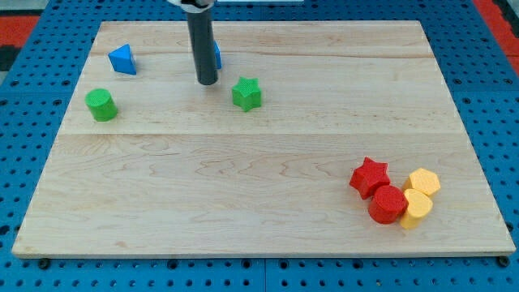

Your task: Move the green star right to the green circle

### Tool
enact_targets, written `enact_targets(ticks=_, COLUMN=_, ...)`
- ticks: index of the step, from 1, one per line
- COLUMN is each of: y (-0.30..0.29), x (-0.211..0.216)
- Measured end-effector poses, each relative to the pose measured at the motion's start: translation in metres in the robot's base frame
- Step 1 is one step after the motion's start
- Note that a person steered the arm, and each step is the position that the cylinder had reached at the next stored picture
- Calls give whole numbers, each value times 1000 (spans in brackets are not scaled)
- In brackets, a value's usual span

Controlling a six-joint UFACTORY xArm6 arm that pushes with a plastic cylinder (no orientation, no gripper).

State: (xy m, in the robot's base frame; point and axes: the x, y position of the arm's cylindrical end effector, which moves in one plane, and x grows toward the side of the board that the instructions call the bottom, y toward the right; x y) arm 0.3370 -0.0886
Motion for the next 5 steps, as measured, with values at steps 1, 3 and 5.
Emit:
enact_targets(ticks=1, y=76, x=-10)
enact_targets(ticks=3, y=183, x=18)
enact_targets(ticks=5, y=86, x=38)
